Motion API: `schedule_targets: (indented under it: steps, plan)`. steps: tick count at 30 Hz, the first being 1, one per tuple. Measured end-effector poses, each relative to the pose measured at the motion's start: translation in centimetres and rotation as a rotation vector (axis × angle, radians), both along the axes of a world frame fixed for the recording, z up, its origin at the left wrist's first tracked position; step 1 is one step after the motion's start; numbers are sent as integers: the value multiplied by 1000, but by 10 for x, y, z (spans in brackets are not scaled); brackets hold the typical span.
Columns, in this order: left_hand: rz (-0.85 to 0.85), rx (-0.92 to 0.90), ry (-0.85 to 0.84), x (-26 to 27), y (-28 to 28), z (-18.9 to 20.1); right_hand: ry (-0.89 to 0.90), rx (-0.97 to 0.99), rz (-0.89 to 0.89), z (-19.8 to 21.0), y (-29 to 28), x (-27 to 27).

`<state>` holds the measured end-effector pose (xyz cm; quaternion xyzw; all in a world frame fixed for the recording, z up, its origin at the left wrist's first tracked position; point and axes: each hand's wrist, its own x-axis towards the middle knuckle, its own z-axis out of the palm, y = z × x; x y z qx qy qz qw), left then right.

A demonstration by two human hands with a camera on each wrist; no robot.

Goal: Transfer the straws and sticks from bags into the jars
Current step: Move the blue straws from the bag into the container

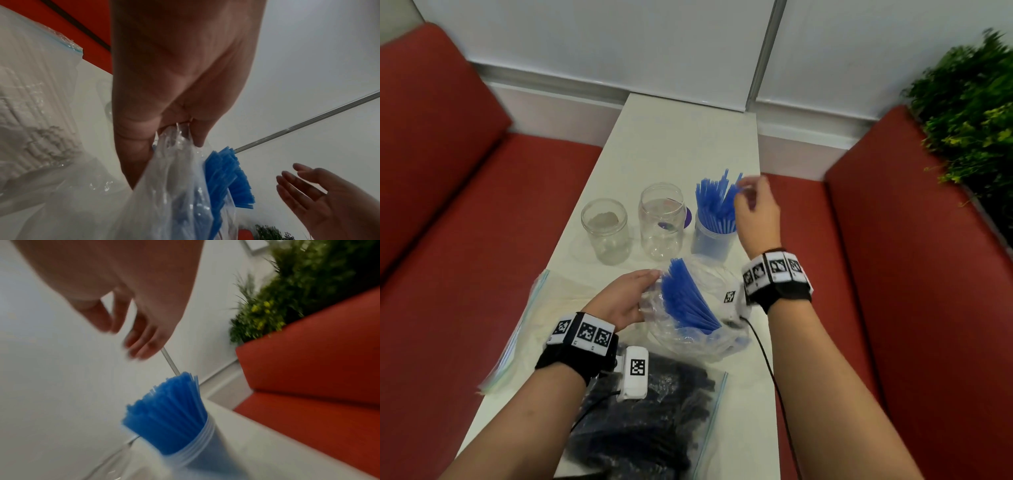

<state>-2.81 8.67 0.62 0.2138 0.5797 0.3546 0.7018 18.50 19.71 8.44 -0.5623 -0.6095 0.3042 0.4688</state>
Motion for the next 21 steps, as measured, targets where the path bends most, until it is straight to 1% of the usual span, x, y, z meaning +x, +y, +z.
schedule_targets:
  steps: [1, 2, 3, 4, 5, 7, 10, 12, 17, 21]
  plan:
    - [2, 7, 1, 0, -2, 1, 50, -104, 151, -2, -16, 3]
    - [1, 14, 1, 1, -4, 1, 32, -252, 320, -10, -33, 6]
    - [0, 21, -1, 2, -5, 2, -51, -406, 463, -20, -50, 6]
    - [2, 25, -6, 4, -7, 2, -152, -536, 560, -32, -67, 6]
    - [7, 27, -10, 6, -9, 2, -247, -620, 602, -45, -83, 3]
    - [4, 31, 5, 8, -12, 2, -345, -660, 577, -70, -112, -4]
    - [-39, 32, 68, 10, -18, 3, -382, -556, 443, -92, -138, -5]
    - [-33, 30, 60, 10, -22, 5, -434, -488, 389, -93, -139, -1]
    - [-8, 40, 10, 11, -24, 10, -320, -405, 313, -77, -132, 8]
    - [-17, 44, 6, 13, -25, 14, -230, -482, 325, -77, -141, 4]
